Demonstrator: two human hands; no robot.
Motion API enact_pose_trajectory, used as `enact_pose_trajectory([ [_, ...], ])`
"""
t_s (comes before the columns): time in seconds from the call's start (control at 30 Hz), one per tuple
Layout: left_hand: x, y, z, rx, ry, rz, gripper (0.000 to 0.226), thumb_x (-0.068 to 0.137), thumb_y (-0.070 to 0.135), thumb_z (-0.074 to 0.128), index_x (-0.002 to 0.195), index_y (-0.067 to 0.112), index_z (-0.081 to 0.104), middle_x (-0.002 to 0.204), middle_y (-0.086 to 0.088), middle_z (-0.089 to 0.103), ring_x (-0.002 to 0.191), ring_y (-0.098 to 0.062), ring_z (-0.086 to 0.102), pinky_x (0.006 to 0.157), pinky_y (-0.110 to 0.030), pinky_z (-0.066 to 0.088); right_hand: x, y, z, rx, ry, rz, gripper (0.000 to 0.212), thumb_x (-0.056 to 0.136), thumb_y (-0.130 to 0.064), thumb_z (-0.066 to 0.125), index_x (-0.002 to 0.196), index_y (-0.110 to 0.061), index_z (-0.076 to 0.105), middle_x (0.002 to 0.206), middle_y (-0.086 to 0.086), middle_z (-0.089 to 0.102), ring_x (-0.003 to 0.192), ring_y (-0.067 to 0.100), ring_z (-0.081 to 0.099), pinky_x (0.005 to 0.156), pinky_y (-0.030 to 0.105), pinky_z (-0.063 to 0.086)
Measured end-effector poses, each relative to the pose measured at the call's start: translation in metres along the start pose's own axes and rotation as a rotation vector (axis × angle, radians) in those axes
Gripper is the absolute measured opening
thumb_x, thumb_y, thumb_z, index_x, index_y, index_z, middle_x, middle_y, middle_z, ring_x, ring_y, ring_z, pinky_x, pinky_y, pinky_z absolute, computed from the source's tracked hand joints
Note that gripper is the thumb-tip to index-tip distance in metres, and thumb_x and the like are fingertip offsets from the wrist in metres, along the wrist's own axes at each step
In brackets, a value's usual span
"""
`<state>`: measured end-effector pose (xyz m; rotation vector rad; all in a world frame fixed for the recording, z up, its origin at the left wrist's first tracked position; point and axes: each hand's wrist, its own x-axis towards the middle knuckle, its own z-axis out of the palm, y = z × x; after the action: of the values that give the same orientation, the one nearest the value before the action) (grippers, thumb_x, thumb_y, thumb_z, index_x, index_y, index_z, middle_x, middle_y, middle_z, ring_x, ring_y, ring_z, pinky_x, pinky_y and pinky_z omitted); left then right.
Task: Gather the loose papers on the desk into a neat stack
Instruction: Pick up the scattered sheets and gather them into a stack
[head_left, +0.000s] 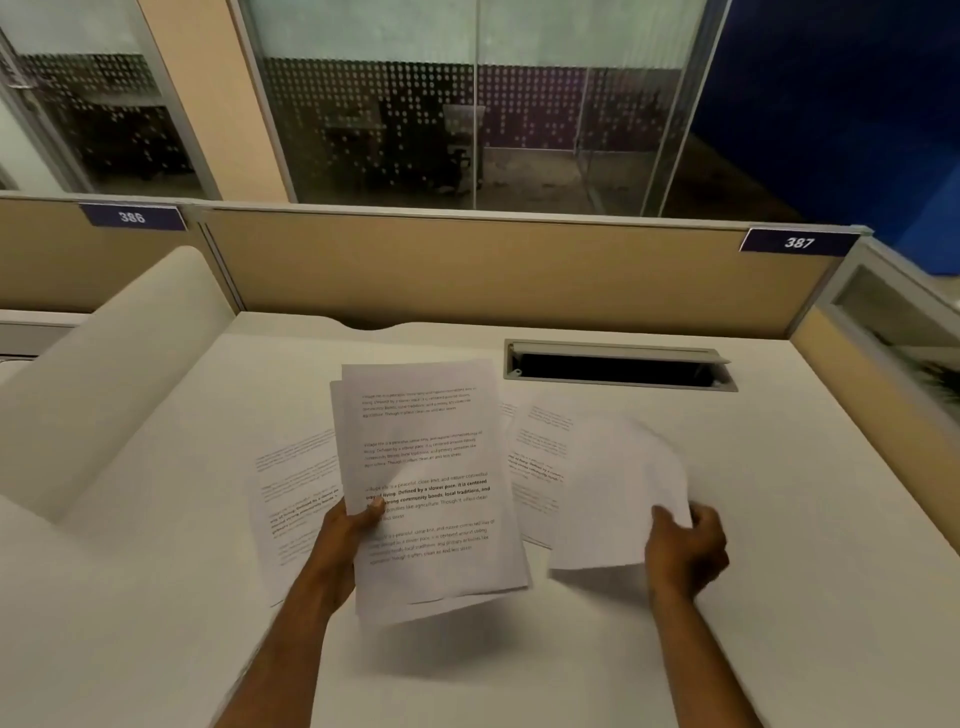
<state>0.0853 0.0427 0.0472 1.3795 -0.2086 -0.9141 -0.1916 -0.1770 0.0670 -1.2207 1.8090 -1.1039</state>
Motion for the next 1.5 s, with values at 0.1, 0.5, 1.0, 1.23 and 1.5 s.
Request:
enact_pose_trajectory([
  [0.1, 0.006, 0.003, -0.004, -0.006, 0.012, 0.006, 0.038, 0.092, 0.01, 0.065, 0.13, 0.01, 0.06, 0.116, -0.022, 0.074, 0.096, -0.045, 0.073, 0.082, -0.063, 0.058, -0.014, -0.037, -0.017, -0.117, 0.052, -0.481, 0.019, 0.085, -0.007, 0.072, 0.104, -0.002, 0.073, 0.101, 0.019, 0.069, 0.084, 0.033, 0.067, 0.075, 0.045, 0.06],
  [0.5, 0.004, -0.005, -0.014, 0.001, 0.003, 0.003, 0.043, 0.086, 0.012, 0.07, 0.128, 0.011, 0.061, 0.115, -0.021, 0.075, 0.09, -0.04, 0.076, 0.073, -0.057, 0.062, -0.065, 0.041, 0.033, -0.94, -0.745, -0.385, 0.032, 0.099, -0.027, 0.045, 0.121, -0.008, 0.059, 0.129, 0.012, 0.057, 0.112, 0.03, 0.061, 0.084, 0.033, 0.047],
  [1.0, 0.021, -0.002, -0.023, -0.003, 0.029, -0.017, 0.035, 0.094, 0.01, 0.06, 0.129, 0.01, 0.06, 0.114, -0.022, 0.075, 0.095, -0.045, 0.074, 0.076, -0.06, 0.061, 0.046, 0.073, 0.03, -0.666, -0.35, 0.226, 0.077, 0.071, -0.04, 0.084, 0.13, -0.005, 0.047, 0.125, 0.023, 0.058, 0.115, 0.044, 0.055, 0.103, 0.058, 0.036],
  [1.23, 0.041, 0.013, -0.027, 0.01, 0.035, 0.003, 0.026, 0.097, 0.007, 0.055, 0.121, 0.012, 0.061, 0.1, -0.015, 0.08, 0.083, -0.039, 0.077, 0.065, -0.054, 0.063, 0.071, 0.043, 0.046, 0.074, -0.493, 0.326, 0.042, 0.074, -0.01, 0.085, 0.111, 0.003, 0.069, 0.106, 0.02, 0.073, 0.094, 0.035, 0.07, 0.094, 0.052, 0.055],
  [1.5, 0.069, 0.027, -0.036, 0.012, 0.039, -0.008, 0.035, 0.09, 0.013, 0.067, 0.124, 0.012, 0.061, 0.11, -0.022, 0.076, 0.089, -0.046, 0.075, 0.071, -0.061, 0.061, 0.071, 0.024, 0.128, -0.419, -0.372, 0.234, 0.064, 0.073, -0.037, 0.085, 0.118, 0.002, 0.062, 0.126, 0.026, 0.058, 0.111, 0.042, 0.056, 0.089, 0.049, 0.054],
])
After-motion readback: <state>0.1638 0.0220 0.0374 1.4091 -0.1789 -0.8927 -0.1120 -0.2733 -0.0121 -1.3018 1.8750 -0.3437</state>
